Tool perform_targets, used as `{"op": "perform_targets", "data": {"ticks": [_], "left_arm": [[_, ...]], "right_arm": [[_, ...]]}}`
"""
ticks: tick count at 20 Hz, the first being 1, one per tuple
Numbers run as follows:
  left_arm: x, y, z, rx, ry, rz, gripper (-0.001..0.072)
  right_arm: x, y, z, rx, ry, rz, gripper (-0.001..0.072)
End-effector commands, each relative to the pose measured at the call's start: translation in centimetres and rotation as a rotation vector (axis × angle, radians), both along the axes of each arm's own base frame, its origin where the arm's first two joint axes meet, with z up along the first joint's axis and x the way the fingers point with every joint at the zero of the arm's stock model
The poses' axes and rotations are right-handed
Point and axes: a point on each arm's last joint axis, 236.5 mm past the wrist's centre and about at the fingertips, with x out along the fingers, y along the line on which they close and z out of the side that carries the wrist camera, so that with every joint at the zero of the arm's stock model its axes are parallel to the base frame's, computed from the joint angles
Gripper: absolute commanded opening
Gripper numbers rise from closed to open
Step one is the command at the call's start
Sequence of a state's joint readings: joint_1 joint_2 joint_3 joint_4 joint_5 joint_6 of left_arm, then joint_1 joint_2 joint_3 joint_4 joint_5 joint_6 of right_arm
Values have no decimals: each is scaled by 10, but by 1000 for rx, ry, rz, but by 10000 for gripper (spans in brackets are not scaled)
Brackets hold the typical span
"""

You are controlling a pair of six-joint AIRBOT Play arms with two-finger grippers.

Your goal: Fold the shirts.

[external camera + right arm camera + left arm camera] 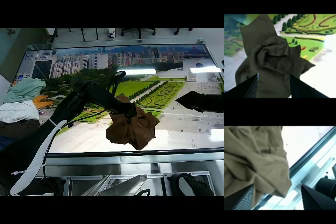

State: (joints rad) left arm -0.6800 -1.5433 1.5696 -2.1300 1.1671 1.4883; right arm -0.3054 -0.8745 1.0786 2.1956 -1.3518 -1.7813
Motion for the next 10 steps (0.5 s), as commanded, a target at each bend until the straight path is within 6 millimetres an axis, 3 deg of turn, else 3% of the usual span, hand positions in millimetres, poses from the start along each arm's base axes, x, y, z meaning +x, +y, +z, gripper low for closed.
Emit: {"op": "perform_targets", "data": {"ticks": [1,4,6,7,10], "left_arm": [[-2,33,-14,60,93,-5,628],[-2,102,-12,143,169,45,628],[-18,132,-31,161,225,107,628],[-32,139,-47,158,256,141,628],[-76,129,-106,86,336,255,628]], "right_arm": [[-7,-19,-33,-60,97,-23,536],[0,-49,-63,-36,202,-105,536],[7,-57,-94,7,297,-119,536],[11,-54,-111,41,346,-108,535],[22,-25,-159,169,439,-30,535]]}}
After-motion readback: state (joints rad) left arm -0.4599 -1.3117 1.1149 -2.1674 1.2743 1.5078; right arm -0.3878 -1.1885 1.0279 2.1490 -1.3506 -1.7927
